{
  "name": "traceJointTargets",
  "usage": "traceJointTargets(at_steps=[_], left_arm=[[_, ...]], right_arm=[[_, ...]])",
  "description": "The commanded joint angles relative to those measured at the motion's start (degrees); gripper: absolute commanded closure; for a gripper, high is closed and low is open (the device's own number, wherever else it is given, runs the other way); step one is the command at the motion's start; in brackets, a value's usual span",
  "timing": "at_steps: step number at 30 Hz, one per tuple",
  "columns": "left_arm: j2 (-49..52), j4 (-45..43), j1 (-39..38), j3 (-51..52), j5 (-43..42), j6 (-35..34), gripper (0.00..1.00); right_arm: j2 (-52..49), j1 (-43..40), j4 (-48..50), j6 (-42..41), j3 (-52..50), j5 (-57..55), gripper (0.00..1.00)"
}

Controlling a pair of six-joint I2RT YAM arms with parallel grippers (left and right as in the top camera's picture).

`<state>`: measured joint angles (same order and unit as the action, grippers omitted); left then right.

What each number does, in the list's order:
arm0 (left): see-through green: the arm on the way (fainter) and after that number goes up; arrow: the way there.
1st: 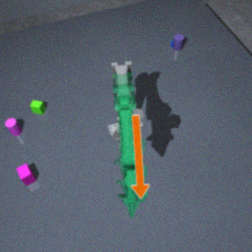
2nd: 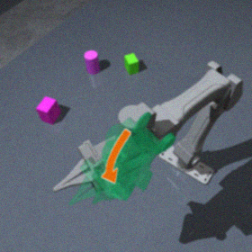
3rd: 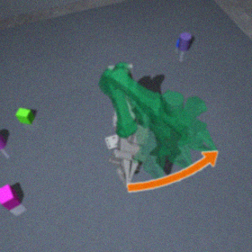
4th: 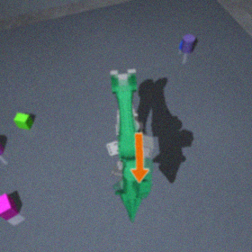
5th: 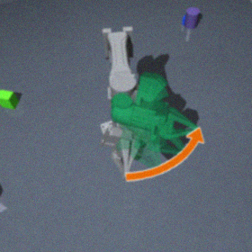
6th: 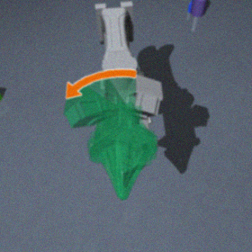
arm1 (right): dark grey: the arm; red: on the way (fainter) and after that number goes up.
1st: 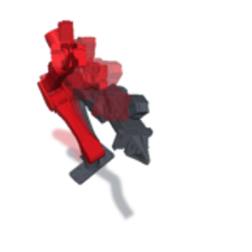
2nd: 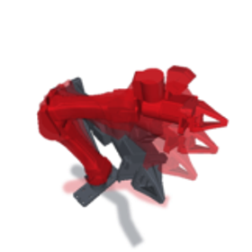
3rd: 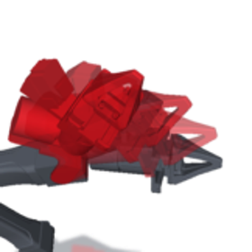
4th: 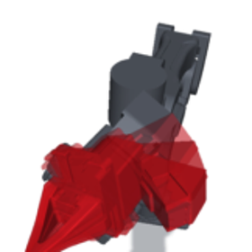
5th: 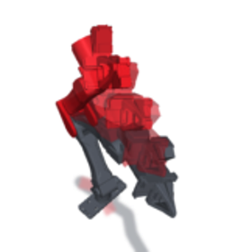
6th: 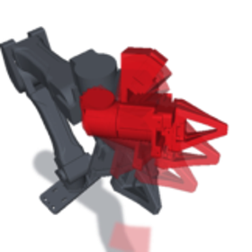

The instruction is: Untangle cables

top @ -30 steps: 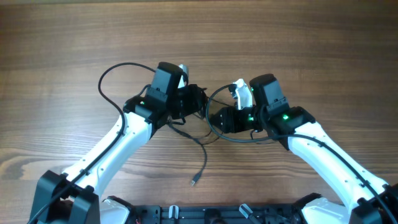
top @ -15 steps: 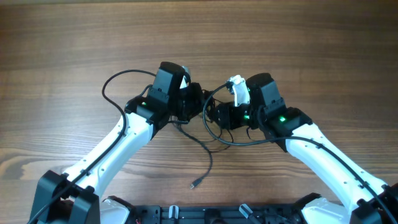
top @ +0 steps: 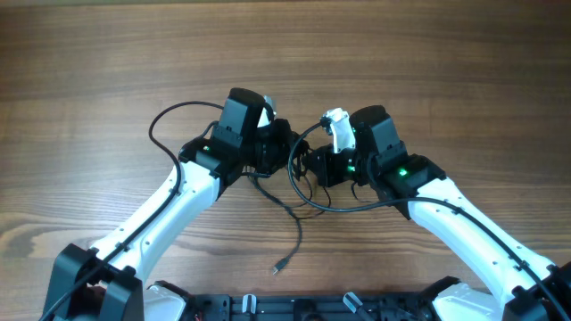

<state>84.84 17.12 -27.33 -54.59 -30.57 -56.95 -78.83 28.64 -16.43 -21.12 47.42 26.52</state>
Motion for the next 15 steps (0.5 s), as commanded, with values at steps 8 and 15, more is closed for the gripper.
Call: traceJointTargets(at_steps=[8, 15], left_arm=[[-0.83, 1.97, 1.4, 0.26, -1.07, 6.03, 0.37], [-0.79, 7.56, 2.43, 0.26, 0.83, 13.99, 0.47]], right_arm=[[0.28, -0.31, -1.4, -9.62, 0.87, -9.29, 0.96], [0.28, -0.31, -0.39, -16.5, 0.87, -8.13, 0.96]])
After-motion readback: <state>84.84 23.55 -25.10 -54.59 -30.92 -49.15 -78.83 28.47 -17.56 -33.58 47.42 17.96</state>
